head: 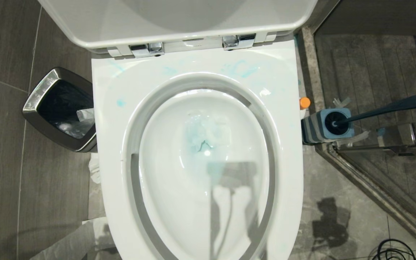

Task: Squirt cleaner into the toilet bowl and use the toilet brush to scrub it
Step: Pour in the cleaning agent

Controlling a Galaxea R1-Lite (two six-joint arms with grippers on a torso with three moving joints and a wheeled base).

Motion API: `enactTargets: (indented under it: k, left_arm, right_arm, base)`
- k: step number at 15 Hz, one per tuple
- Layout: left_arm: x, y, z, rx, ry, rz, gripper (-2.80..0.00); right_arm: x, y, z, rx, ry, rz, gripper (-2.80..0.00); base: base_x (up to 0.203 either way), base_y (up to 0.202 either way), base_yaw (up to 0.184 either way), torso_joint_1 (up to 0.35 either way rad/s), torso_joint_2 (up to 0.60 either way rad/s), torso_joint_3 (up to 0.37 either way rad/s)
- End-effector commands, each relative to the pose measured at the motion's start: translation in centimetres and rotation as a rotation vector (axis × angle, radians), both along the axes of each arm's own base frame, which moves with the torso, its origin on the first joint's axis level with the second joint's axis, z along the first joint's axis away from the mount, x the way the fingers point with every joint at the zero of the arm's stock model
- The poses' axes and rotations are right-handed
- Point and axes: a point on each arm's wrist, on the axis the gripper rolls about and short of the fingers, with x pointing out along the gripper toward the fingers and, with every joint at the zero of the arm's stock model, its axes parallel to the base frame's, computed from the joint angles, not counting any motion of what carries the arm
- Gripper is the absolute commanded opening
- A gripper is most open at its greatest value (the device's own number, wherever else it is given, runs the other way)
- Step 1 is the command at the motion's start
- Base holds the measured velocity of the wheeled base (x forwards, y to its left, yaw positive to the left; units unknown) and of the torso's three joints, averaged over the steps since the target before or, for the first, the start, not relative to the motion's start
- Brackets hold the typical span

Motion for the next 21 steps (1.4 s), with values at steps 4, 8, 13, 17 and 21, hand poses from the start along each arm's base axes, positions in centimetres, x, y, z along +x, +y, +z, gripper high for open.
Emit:
enactTargets:
  k: [4, 8, 13, 17, 21]
  left_arm:
    - [0.0, 0.0, 0.0, 0.004, 0.002, -0.001, -2.80]
    - [0.0, 0.0, 0.0, 0.006, 0.002, -0.001, -2.80]
    - [0.0, 0.0, 0.0, -0.003, 0.002, -0.001, -2.80]
    - [0.0, 0.0, 0.0, -0.028, 0.003, 0.004, -2.80]
    - [0.0, 0.0, 0.0, -0.026, 0.003, 0.004, -2.80]
  right_arm:
    - [11.7, 0.3, 1.0, -0.013, 0.210, 0.032, -2.80]
    - [16.1, 2.8, -0.3, -0.078, 0.069, 0.148, -2.80]
    - [20.1, 4.4, -2.0, -0.105, -0.006, 0.182, -2.80]
    - [24.3, 5.1, -6.2, -0.128, -0.071, 0.103, -2.80]
    - [26.3, 5.3, -8.4, -0.129, -0.150, 0.019, -2.80]
  base:
    - [0.000, 0.000, 0.000, 0.000, 0.00, 0.000]
    - [0.000, 0.000, 0.000, 0.000, 0.00, 0.000]
    - [0.000, 0.000, 0.000, 0.000, 0.00, 0.000]
    - [0.000, 0.000, 0.000, 0.000, 0.00, 0.000]
    - [0.000, 0.000, 0.000, 0.000, 0.00, 0.000]
